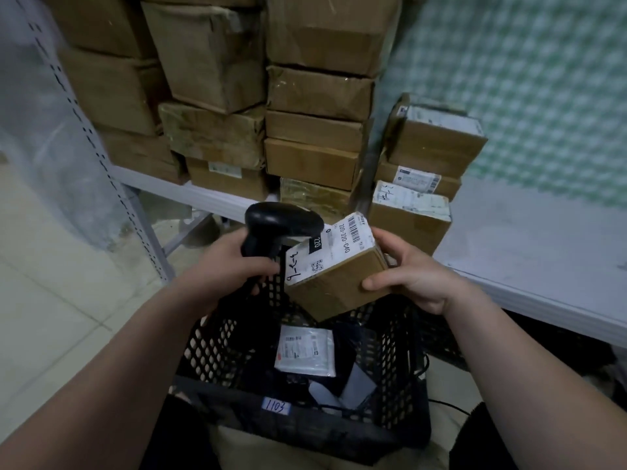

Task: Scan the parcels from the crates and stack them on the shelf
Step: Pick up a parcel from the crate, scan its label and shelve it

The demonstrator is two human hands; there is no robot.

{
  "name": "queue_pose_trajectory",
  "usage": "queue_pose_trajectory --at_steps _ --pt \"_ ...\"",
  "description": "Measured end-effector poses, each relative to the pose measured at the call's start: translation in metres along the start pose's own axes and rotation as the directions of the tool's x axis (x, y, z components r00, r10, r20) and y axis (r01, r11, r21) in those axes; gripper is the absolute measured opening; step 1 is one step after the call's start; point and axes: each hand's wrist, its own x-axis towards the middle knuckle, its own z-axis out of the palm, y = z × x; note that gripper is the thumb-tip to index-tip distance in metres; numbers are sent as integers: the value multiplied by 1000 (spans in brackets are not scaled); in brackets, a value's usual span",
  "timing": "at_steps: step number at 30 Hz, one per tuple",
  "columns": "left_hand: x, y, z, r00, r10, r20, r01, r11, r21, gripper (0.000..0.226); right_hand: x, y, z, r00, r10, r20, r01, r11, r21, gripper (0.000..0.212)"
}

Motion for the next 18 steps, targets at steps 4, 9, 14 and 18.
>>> queue_pose_trajectory --at_steps 4,9,14,18 --pt "-13 32 -3 992 98 84 -109 984 143 22 -9 -15 -10 1000 -27 -10 26 997 -68 112" --pt "-25 52 -4 978 162 133 -188 957 219 20 -22 -27 -11 998 -60 3 60 993 -103 108" --pt "-35 61 -3 969 214 126 -238 944 228 20 -30 -30 -10 997 -80 11 81 988 -134 108" --pt "-38 67 -9 961 237 144 -267 931 250 19 -36 -33 -10 995 -97 15 98 986 -133 103"
